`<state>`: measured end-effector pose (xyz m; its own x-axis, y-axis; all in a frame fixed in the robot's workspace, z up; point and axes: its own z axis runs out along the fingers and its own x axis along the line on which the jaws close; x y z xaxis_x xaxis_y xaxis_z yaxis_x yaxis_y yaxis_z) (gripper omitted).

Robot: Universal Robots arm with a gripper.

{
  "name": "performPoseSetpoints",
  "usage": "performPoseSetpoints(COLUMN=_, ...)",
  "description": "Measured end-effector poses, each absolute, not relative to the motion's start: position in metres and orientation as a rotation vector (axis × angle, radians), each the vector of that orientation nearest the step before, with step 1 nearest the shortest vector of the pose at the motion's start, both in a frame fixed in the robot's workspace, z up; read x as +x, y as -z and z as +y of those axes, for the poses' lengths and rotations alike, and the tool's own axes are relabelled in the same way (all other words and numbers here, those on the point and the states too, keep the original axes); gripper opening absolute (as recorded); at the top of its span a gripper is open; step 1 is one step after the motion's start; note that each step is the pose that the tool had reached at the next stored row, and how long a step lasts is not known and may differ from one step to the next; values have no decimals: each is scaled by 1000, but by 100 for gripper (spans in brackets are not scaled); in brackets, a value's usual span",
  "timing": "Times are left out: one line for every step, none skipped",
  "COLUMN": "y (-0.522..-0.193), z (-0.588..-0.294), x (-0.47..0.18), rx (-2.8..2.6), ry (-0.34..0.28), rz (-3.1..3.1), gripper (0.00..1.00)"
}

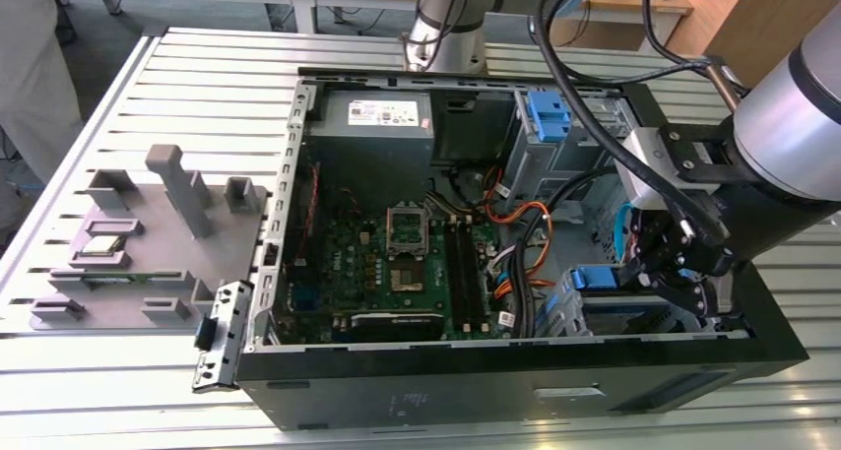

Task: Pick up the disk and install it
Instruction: 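Insert the disk into the insertion slot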

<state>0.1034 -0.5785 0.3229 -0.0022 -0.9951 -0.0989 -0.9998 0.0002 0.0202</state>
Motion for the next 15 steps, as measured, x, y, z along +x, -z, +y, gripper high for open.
performPoseSetpoints(y=-323, z=-578, x=103, rx=-2179, ry=-130, rz=2181, gripper=11)
performPoseSetpoints(y=-323, z=-578, x=103, rx=-2179, ry=-131, rz=2181, gripper=11)
performPoseSetpoints(y=-324, z=-578, x=103, rx=-2178, ry=-131, rz=2181, gripper=11)
performPoseSetpoints(y=-326, z=-578, x=103, rx=-2178, ry=-131, rz=2181, gripper=11)
performPoseSetpoints(y=-328, z=-578, x=103, rx=-2178, ry=-130, rz=2181, gripper=11)
performPoseSetpoints(y=-331, z=-578, x=103, rx=-2179, ry=-130, rz=2181, gripper=11)
performPoseSetpoints(y=-334, z=-578, x=103, rx=-2179, ry=-131, rz=2181, gripper=11)
performPoseSetpoints(y=-337, z=-578, x=103, rx=-2179, ry=-130, rz=2181, gripper=11)
performPoseSetpoints(y=-340, z=-578, x=103, rx=-2179, ry=-130, rz=2181, gripper=11)
performPoseSetpoints(y=-343, z=-578, x=103, rx=-2179, ry=-130, rz=2181, gripper=11)
performPoseSetpoints(y=-346, z=-578, x=103, rx=-2179, ry=-130, rz=2181, gripper=11)
performPoseSetpoints(y=-348, z=-578, x=103, rx=-2178, ry=-131, rz=2181, gripper=11)
performPoseSetpoints(y=-351, z=-578, x=103, rx=-2178, ry=-131, rz=2181, gripper=11)
performPoseSetpoints(y=-354, z=-578, x=103, rx=-2178, ry=-131, rz=2181, gripper=11)
performPoseSetpoints(y=-357, z=-578, x=103, rx=-2178, ry=-131, rz=2181, gripper=11)
